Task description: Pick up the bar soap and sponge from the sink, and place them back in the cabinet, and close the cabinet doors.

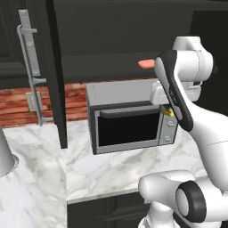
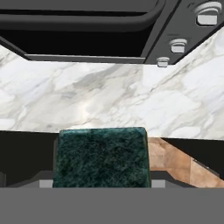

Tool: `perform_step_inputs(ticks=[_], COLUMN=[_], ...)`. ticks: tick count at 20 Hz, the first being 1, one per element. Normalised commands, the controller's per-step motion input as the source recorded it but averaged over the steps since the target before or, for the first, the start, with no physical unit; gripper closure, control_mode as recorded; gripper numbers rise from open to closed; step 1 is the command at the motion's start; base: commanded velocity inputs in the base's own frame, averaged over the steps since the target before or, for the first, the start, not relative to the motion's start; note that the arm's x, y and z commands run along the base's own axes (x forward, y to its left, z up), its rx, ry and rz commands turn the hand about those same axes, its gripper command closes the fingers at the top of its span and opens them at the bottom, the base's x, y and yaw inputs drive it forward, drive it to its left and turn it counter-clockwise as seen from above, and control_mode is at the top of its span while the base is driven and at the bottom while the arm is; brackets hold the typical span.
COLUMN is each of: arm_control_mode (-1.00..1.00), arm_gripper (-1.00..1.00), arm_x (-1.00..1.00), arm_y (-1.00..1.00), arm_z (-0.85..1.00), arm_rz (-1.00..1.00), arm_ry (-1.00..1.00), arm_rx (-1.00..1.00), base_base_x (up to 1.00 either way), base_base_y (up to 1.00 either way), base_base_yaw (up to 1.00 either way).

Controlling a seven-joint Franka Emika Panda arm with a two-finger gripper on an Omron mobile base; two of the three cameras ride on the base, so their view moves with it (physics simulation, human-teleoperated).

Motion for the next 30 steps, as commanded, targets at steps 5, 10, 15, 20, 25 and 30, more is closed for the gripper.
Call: perform_step_inputs(ticks=[5, 10, 15, 20, 25, 30], arm_control_mode=[1.0, 1.0, 1.0, 1.0, -1.0, -1.0], arm_gripper=[1.0, 1.0, 1.0, 1.0, 1.0, 1.0], arm_x=[0.0, 0.0, 0.0, 0.0, 0.0, 0.0], arm_y=[0.0, 0.0, 0.0, 0.0, 0.0, 0.02], arm_z=[0.0, 0.0, 0.0, 0.0, 0.01, 0.3], arm_rz=[0.0, 0.0, 0.0, 0.0, 0.0, 0.0], arm_ry=[0.0, 0.0, 0.0, 0.0, 0.0, -0.04], arm_rx=[0.0, 0.0, 0.0, 0.0, 0.0, 0.0], base_base_x=[0.3, 0.16, 0.05, 0.0, 0.0, 0.0], base_base_y=[0.0, 0.0, 0.0, 0.0, 0.0, 0.0], base_base_yaw=[-0.01, 0.0, 0.0, 0.0, 0.0, 0.0])
